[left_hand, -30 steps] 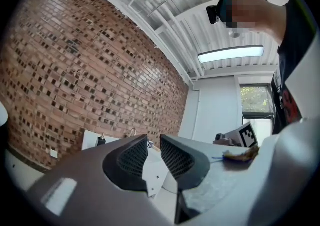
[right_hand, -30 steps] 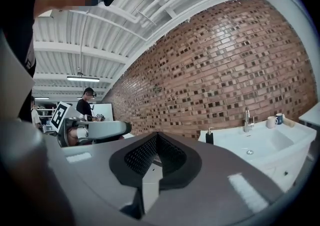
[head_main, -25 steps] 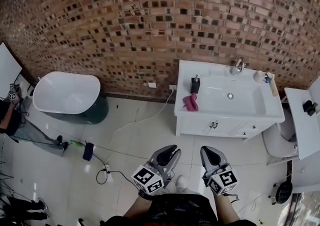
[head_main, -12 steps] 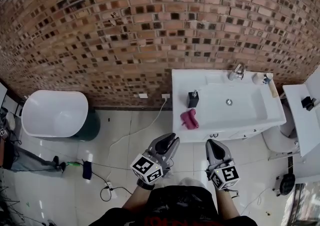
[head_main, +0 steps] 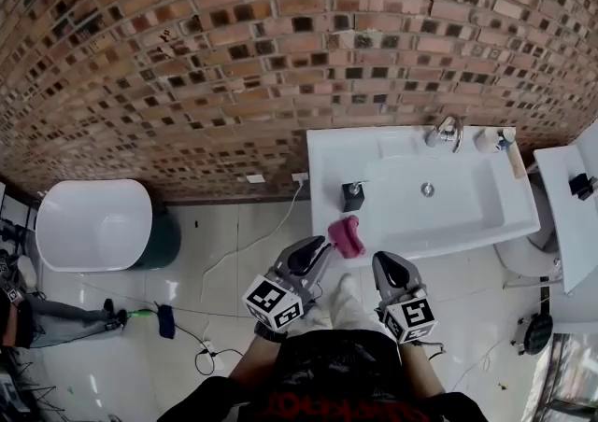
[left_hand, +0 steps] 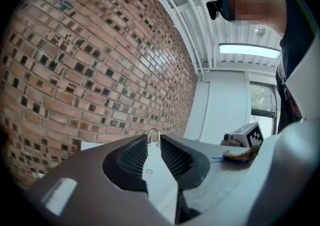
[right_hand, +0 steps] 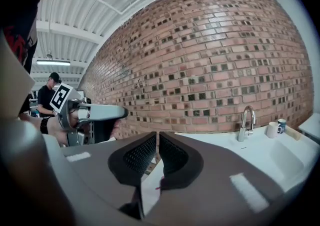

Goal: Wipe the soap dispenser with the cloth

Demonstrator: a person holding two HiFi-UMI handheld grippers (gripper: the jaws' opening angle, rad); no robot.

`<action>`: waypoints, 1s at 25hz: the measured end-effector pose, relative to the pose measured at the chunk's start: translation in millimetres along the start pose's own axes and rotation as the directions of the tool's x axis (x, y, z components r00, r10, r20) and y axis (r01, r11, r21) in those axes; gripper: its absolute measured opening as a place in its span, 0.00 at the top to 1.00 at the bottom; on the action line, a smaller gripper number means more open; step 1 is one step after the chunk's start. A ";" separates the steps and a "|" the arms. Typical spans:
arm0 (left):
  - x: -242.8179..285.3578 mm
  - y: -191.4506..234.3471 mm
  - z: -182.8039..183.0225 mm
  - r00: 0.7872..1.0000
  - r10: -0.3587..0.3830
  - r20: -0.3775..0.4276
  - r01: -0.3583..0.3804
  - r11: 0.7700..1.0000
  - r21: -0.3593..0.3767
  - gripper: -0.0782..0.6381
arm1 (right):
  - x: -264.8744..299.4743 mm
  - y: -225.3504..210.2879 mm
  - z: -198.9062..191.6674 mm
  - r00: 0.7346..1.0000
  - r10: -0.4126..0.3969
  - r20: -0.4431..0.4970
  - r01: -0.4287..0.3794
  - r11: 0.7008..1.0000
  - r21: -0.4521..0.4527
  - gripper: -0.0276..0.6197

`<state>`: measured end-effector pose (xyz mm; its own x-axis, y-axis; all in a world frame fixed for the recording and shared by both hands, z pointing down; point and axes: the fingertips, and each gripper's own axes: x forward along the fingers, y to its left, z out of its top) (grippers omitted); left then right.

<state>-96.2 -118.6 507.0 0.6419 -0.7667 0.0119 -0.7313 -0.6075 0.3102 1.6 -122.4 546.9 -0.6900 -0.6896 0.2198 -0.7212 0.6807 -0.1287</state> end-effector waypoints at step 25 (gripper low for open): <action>132.5 130.5 -102.5 0.889 -0.108 -0.446 0.214 0.957 0.195 0.72 | 162.9 -44.3 -294.9 0.628 -0.043 -0.777 -0.167 0.968 -0.188 0.48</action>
<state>-83.0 -278.1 646.5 0.7523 -0.5230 0.4007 -0.6072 -0.7864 0.1136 -60.9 -192.0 873.6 -0.3551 -0.2700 0.8950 -0.5712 0.8205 0.0209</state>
